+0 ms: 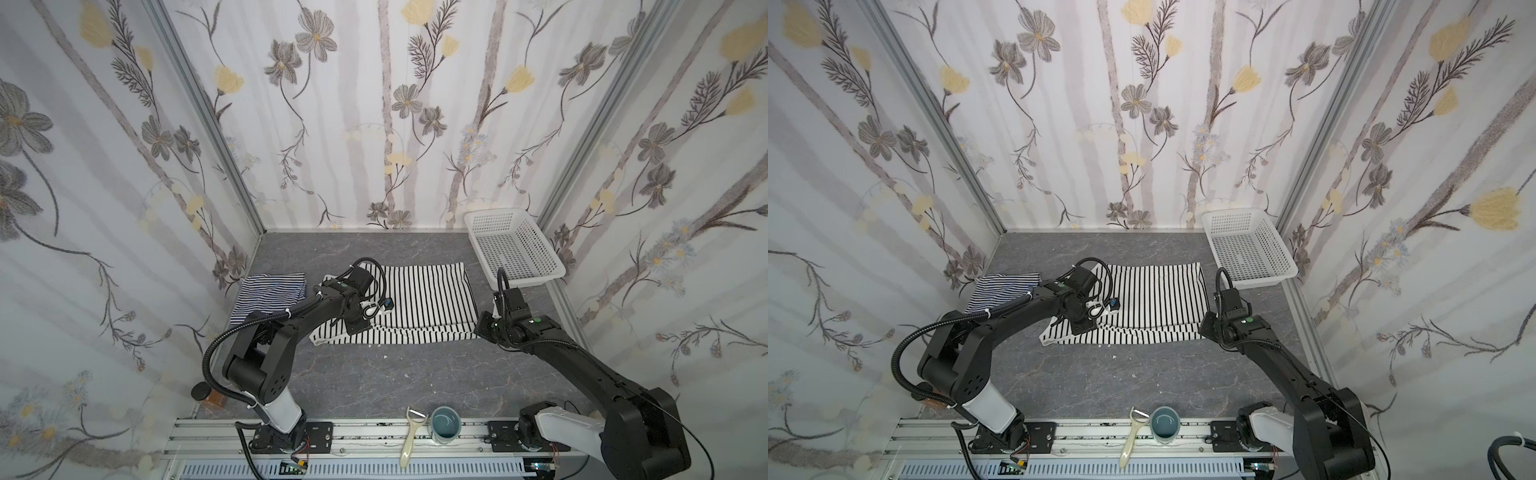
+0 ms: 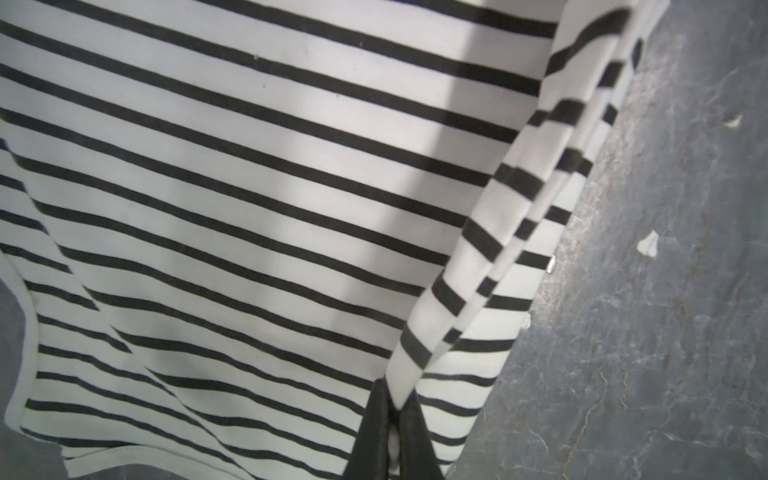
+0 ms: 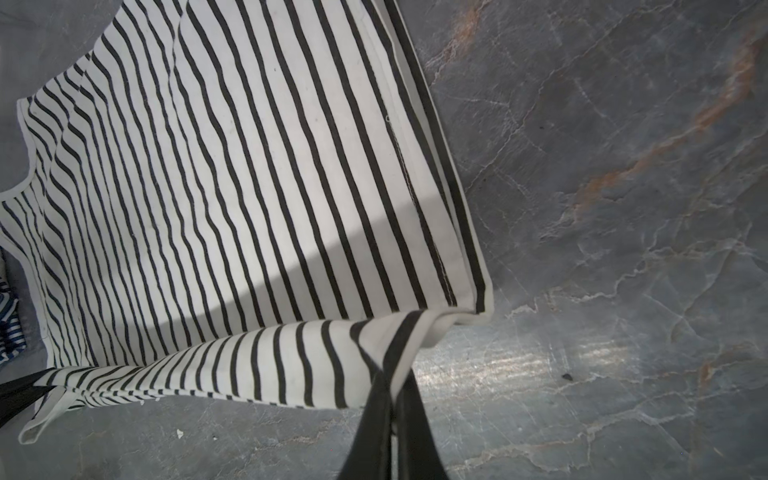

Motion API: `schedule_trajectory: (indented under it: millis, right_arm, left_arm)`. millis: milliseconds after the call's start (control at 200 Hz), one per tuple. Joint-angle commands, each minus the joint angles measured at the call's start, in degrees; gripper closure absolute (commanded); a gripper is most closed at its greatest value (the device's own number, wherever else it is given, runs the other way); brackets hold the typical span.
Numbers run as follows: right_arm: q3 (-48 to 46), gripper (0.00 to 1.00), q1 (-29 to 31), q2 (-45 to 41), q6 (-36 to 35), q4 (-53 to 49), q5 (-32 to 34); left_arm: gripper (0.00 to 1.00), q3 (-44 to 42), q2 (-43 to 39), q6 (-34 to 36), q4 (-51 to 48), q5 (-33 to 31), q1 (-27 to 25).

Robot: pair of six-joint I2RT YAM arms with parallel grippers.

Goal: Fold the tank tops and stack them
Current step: 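Lift the near hem with both grippers and fold it away from the robot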

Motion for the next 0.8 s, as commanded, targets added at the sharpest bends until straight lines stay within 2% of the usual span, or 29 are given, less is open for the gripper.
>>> schedule_trajectory:
  millis: [0,550,685,794]
  right_arm:
    - [1.4,1.00,-0.6,1.7,-2.4,1.6,-0.1]
    - [10.0,1.00,-3.2,15.9,-6.5,5.3,-0.5]
    - [11.0,0.76,-3.1,18.1,-7.0,4.5,1.4]
    - [11.0,0.68,-3.0,17.1,-7.2,3.3,3.8]
  left_arm:
    - [1.00,1.6,1.4,1.9,-0.5,-0.3,0.2]
    - [0.98,5.1,6.3,1.3,0.0,-1.6,1.8]
    - [0.84,7.1,7.8,-0.7,0.6,-2.0,1.9]
    - [0.78,8.4,8.2,-2.0,1.5,-2.5,1.9]
